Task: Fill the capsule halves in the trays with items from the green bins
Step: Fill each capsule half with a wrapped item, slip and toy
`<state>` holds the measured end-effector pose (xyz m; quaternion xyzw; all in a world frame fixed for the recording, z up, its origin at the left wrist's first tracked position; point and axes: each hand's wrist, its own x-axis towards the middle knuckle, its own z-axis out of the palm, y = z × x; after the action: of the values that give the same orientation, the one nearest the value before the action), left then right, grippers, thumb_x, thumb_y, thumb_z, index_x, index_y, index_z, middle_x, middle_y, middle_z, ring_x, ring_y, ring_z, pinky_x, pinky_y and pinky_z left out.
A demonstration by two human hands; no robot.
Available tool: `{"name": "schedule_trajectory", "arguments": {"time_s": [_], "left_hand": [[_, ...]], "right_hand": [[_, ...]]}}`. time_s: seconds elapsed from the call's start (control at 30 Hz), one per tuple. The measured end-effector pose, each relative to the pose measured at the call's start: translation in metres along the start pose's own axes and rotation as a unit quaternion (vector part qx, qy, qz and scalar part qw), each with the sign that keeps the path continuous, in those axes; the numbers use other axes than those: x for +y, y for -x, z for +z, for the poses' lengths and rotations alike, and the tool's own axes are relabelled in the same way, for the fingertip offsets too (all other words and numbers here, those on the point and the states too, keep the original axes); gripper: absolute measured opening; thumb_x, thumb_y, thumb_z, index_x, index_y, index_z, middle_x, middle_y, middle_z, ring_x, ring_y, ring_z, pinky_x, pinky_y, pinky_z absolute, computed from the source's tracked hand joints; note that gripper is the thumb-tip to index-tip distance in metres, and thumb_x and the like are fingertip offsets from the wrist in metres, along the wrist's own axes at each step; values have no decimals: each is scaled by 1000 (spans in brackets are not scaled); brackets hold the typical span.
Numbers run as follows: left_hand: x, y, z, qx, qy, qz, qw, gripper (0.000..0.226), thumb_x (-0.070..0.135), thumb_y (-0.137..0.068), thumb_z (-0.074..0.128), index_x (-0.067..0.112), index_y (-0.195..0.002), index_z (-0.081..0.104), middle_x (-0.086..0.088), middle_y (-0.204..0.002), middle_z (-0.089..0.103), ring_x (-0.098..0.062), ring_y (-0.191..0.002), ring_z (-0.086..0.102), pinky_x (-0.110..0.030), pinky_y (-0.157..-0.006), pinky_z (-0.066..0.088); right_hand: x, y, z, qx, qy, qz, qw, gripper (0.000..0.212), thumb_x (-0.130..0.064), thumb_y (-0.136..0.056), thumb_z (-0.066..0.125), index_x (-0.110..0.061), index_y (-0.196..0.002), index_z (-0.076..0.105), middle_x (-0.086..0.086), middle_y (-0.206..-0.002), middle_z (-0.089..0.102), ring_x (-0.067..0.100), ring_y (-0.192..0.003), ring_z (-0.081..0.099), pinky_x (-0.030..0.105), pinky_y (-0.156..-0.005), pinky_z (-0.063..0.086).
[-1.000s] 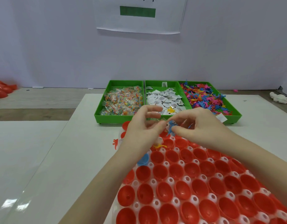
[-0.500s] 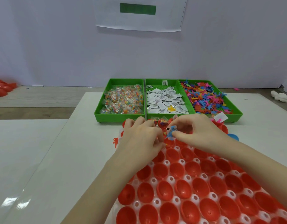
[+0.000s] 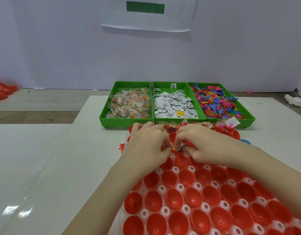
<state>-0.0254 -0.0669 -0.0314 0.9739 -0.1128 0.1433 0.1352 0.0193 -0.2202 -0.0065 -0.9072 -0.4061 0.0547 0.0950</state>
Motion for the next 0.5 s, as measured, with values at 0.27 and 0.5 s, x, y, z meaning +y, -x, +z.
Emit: {"name": "schedule_trajectory", "arguments": {"time_s": [0.27,0.5], "left_hand": [[-4,-1,-2,1,28,-3,1000,13,28,-86,57,30,-91,68,13,-94,59,-8,-101,46,-26,-80,16],[-6,-2,-4,-3,43,-5,999,12,24,-84,60,31,-87,69,13,-93,63,-6,-99,50,-25,-76,16]], "right_hand": [[0,-1,-4,-19,-14,25,999,35,-6,-83,57,-20,-113,65,-4,-104,67,11,-97,57,25,-85,45],[4,-4,3,12,-7,37,999,24,-6,-83,63,-21,-98,73,-8,-86,62,-1,-77,51,13,-76,41]]}}
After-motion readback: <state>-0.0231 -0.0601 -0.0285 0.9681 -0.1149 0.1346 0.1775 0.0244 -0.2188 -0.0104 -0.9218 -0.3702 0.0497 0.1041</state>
